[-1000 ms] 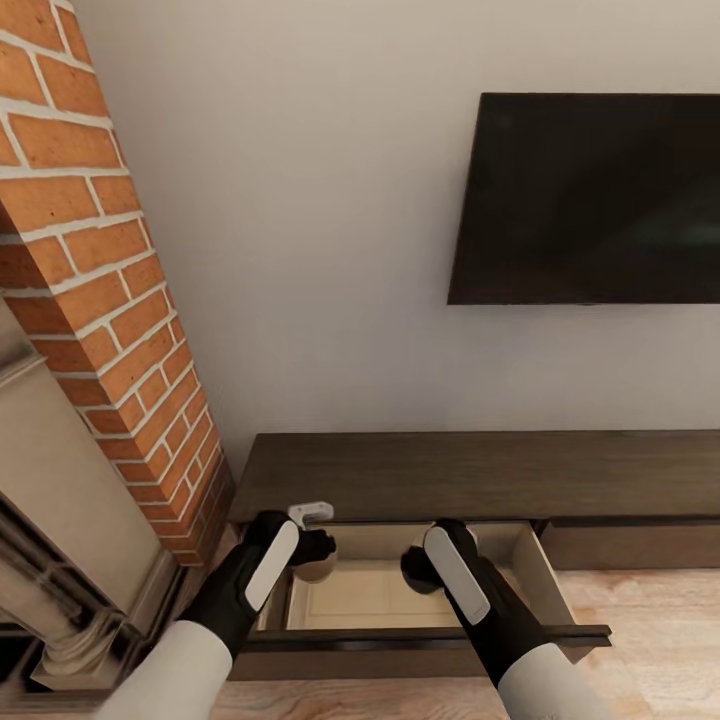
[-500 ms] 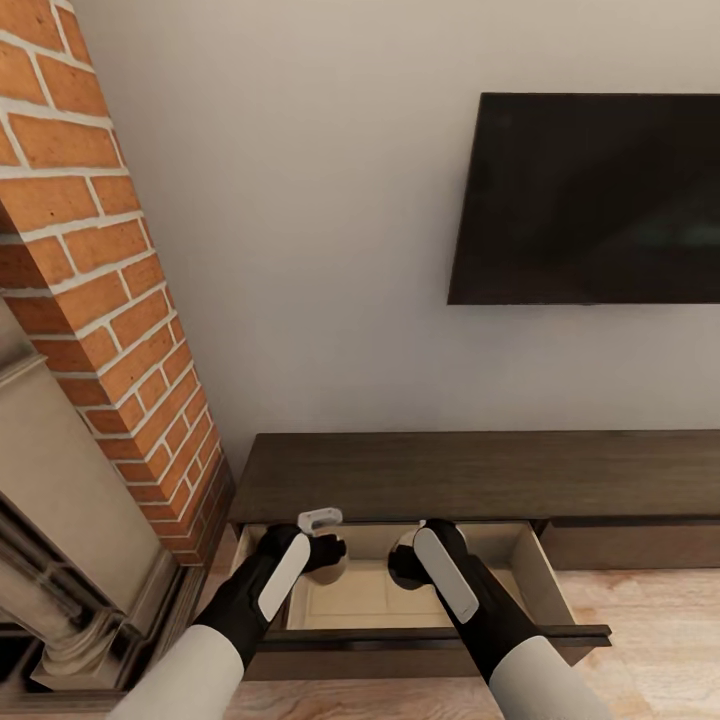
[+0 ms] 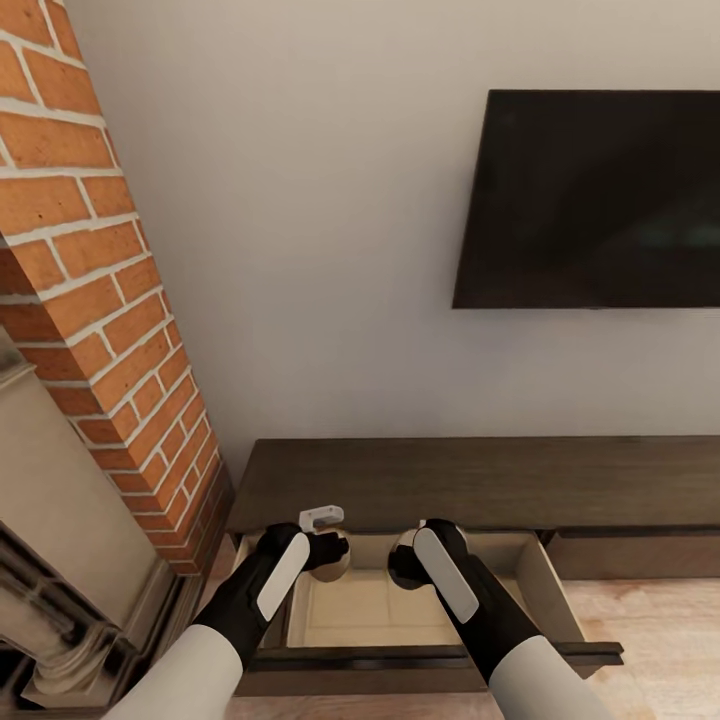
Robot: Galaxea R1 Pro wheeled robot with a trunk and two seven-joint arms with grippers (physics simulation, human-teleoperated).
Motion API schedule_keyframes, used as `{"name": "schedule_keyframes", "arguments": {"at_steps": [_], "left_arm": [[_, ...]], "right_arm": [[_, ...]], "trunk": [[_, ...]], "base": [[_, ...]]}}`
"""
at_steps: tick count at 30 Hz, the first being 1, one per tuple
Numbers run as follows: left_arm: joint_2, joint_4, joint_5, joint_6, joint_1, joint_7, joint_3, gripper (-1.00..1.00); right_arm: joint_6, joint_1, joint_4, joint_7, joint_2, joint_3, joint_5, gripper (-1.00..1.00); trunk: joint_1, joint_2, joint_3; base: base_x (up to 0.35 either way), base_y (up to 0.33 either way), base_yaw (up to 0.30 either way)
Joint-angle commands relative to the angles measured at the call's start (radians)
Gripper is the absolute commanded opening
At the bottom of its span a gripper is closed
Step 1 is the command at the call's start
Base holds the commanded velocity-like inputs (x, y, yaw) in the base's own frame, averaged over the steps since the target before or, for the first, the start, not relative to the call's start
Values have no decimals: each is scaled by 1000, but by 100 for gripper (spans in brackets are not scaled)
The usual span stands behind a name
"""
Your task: Place each of the two pumpkins and all three candles from the living room inside a cabinet in the living room (use any cabinet), then make sure every cabinet is closed, and position the cauldron so it is next to a table in the living room.
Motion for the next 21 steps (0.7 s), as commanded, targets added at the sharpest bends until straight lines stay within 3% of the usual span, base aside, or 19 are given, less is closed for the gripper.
{"name": "schedule_keyframes", "arguments": {"at_steps": [1, 9, 15, 21], "left_arm": [[1, -2, 11, 1, -1, 10, -2, -100], [0, -2, 10, 1, -1, 11, -3, -100], [-2, -4, 10, 0, -1, 13, -32, -100], [-2, -5, 12, -1, -1, 13, -39, -100]], "right_arm": [[1, -1, -1, -10, 0, 2, -10, -100], [1, -1, -1, -10, 0, 2, -10, -100], [1, -1, 0, -10, 0, 2, -10, -100], [1, -1, 2, -10, -1, 1, -9, -100]], "trunk": [[0, -1, -1], [0, -1, -1], [0, -1, -1], [0, -1, -1]], "base": [[106, 0, 0], [84, 0, 0], [10, 0, 0], [0, 0, 0]]}}
